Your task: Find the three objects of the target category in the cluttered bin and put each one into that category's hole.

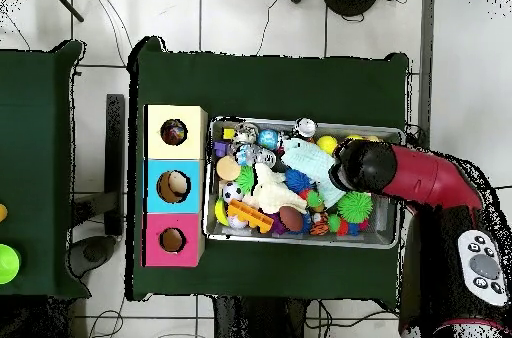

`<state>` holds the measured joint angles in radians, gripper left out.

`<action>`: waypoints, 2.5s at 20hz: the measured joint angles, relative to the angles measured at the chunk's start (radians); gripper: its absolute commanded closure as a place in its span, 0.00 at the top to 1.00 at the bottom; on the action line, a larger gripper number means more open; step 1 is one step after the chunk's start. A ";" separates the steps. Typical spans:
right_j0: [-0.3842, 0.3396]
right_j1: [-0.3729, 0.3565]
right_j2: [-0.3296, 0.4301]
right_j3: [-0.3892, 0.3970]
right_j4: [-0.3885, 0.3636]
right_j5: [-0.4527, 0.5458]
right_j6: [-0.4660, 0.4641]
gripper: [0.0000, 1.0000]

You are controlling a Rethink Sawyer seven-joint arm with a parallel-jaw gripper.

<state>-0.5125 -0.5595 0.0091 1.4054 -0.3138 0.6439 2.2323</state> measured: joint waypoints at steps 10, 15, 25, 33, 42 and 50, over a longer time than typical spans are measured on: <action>-0.007 0.019 0.001 -0.068 -0.002 0.000 0.000 1.00; -0.015 0.049 0.002 -0.090 -0.001 0.000 0.000 1.00; -0.033 0.156 0.003 -0.122 -0.022 -0.001 0.000 1.00; -0.033 0.224 0.004 -0.139 -0.060 -0.012 0.000 1.00; -0.033 0.231 0.004 -0.139 -0.080 -0.014 0.000 1.00; -0.033 0.186 0.000 -0.123 -0.089 -0.014 0.000 1.00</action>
<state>-0.5457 -0.3733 0.0091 1.2823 -0.4030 0.6297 2.2323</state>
